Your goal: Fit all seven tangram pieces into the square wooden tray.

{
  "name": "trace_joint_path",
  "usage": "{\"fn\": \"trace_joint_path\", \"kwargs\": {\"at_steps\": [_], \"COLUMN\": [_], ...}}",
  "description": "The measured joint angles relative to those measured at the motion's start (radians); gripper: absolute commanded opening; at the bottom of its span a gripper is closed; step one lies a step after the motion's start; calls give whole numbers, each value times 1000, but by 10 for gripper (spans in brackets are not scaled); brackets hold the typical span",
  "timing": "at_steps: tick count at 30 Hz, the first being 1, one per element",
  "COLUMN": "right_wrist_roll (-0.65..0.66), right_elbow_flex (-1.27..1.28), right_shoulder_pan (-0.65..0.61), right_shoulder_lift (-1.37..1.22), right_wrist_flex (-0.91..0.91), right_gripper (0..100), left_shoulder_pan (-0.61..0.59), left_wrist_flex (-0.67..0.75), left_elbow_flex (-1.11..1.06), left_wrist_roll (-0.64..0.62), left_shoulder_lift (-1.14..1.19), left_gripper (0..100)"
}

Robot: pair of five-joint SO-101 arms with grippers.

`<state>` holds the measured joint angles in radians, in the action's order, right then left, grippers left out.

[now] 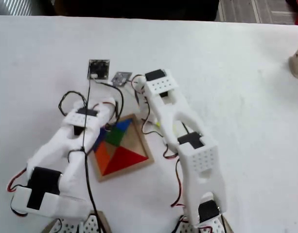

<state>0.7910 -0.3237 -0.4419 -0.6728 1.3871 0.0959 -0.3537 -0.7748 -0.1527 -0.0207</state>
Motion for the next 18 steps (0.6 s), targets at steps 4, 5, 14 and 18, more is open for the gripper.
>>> {"fn": "trace_joint_path", "kwargs": {"at_steps": [4, 5, 14, 18], "right_wrist_roll": [-101, -121, -187, -189], "right_elbow_flex": [12, 15, 120, 227], "right_shoulder_pan": [-3, -3, 40, 69], "right_shoulder_lift": [6, 12, 80, 155], "right_wrist_flex": [2, 6, -41, -103], "right_gripper": [347, 373, 383, 380], "left_shoulder_pan": [0, 0, 0, 0], "left_wrist_flex": [0, 0, 0, 0], "left_elbow_flex": [0, 0, 0, 0], "left_wrist_roll": [0, 0, 0, 0], "left_shoulder_lift": [0, 0, 0, 0], "left_gripper": [24, 24, 24, 24]}}
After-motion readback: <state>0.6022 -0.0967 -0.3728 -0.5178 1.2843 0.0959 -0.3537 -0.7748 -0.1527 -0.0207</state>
